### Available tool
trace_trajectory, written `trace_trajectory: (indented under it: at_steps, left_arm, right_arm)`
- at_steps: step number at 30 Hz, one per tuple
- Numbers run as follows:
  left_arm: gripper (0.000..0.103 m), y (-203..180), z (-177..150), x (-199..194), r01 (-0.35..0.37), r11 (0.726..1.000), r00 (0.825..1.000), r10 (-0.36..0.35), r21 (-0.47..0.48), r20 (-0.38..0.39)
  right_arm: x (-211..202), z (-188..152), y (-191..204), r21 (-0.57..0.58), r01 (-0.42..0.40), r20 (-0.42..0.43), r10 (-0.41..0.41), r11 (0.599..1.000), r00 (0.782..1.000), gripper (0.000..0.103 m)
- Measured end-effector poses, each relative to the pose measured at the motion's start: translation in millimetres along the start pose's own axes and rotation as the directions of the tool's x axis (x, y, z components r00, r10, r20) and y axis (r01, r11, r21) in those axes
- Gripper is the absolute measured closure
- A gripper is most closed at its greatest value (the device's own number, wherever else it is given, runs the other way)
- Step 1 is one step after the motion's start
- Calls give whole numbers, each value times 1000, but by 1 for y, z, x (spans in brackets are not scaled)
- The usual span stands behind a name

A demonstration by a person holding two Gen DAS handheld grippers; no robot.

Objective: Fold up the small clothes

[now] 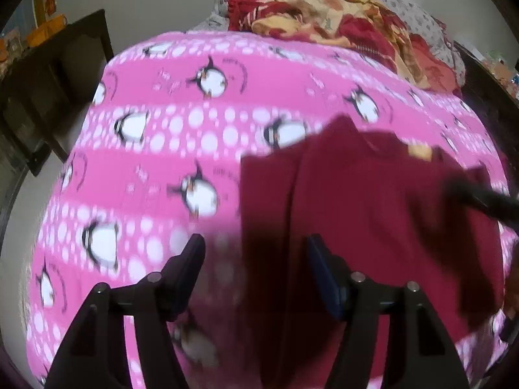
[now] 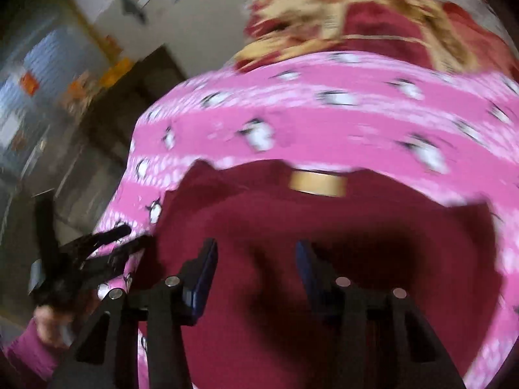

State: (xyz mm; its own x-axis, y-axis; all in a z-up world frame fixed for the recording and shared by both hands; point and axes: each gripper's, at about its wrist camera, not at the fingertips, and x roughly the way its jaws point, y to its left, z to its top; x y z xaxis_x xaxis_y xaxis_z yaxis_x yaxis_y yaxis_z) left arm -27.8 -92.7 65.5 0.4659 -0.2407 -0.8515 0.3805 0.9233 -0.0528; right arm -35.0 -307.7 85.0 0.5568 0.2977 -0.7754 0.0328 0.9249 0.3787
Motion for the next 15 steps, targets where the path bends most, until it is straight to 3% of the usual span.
trace_trajectory:
  at_steps: [3,6,10,15]
  left_arm:
    - [35,1,-17,2,7,1000,1000,-7,-6,-29]
    - [35,6,-28,6,11,1000,999,-12,-17,-48]
    - [32,21,-33,6,83,992,995,-89,-96,-50]
    - [30,24,-39,12,97,987,993,-104,-125,-50]
  right_arm:
    - [50,17,14,-22,39,-45,-40,999,998,49]
    - [88,31,4,52,70,-95,-64,996,993,46]
    - [67,36,27,3,89,-62,-88,996,994,44]
    - [69,37,71,-73,-22,-72,16,997,997,42]
